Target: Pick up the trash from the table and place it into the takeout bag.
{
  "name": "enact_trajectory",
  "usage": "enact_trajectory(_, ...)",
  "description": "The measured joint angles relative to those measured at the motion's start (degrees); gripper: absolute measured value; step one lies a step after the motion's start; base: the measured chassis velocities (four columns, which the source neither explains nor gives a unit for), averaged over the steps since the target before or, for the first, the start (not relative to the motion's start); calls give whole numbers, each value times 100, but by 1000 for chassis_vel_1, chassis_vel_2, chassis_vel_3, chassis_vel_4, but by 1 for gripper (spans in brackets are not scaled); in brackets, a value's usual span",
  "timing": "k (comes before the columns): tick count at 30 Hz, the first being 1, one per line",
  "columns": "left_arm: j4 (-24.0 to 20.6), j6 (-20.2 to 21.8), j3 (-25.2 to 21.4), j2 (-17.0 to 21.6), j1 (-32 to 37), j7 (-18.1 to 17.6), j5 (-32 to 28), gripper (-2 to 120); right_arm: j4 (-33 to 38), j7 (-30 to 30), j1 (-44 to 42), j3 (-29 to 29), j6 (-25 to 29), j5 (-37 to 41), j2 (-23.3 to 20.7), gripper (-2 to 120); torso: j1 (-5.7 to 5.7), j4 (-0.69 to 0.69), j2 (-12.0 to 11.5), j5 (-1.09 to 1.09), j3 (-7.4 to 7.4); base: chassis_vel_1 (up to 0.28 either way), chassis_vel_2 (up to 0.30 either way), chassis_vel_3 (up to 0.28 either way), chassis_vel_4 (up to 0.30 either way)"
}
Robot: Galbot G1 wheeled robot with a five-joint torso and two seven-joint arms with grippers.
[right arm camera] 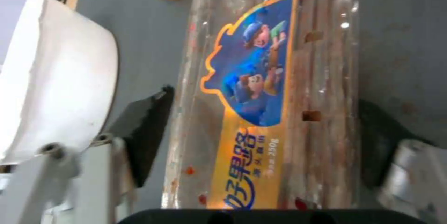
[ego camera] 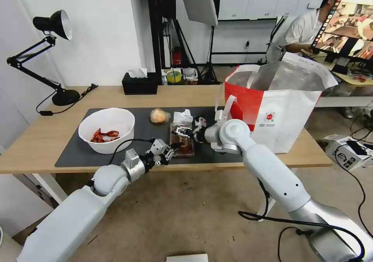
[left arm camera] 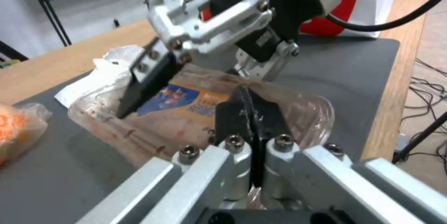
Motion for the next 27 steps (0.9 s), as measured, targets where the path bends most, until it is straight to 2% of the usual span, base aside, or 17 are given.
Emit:
enact_trajectory(5, -11, -9, -6, 43, -23, -3, -28, 0, -1, 21, 5, -37, 1, 45, -78, 54, 1, 1, -1, 1, 2, 0, 0, 0, 0)
enact_trajectory(6, -11, -9, -6, 43, -23, -3, -28, 0, -1, 21, 5, -37, 1, 45, -78, 54, 1, 1, -1, 1, 2, 0, 0, 0, 0)
enact_trajectory(8, -16, -12, -27, 54, -33, -6, -43, 0, 11, 18, -4, -48, 2, 56, -134, 42, 2, 5, -2, 1, 3, 0, 0, 0, 0)
enact_trajectory(9, -16, -12, -27, 54, -33, -6, -43, 0, 11, 18, -4, -48, 2, 56, -134, 42, 2, 5, -2, 1, 3, 0, 0, 0, 0)
enact_trajectory(12, -48, -16, -66, 83, -33, -11, -75, 0, 40, 0, -27, -53, 3, 75, -199, 28, 3, 7, -4, 2, 4, 0, 0, 0, 0)
enact_trajectory(13, -48, -16, -66, 83, -33, -11, -75, 0, 40, 0, -27, -53, 3, 75, -199, 28, 3, 7, -4, 2, 4, 0, 0, 0, 0)
enact_trajectory(15, -91, -17, -134, 118, -4, -10, -127, 0, 83, -9, -46, -64, 2, 88, -220, 18, 3, 10, -4, 4, 4, 0, 0, 0, 0)
enact_trajectory(17, -110, -17, -172, 135, 17, -10, -154, 0, 104, -10, -54, -62, 1, 90, -225, 14, 3, 10, -4, 4, 4, 0, 0, 0, 0)
enact_trajectory(19, -145, -18, -277, 172, 70, -9, -193, 0, 141, -15, -69, -39, 1, 95, -226, 3, 3, 9, -4, 3, 3, 0, 0, 0, 0)
enact_trajectory(24, -231, -37, -403, 225, 170, -73, -261, 0, 147, -26, -88, 11, 1, 104, -225, 0, 3, 7, -4, 2, 4, 0, 0, 0, 0)
enact_trajectory(27, -409, -39, -543, 307, 337, -308, -375, 0, 163, -31, -100, 93, -7, 97, -226, 0, 3, 5, -4, 1, 4, 0, 0, 0, 0)
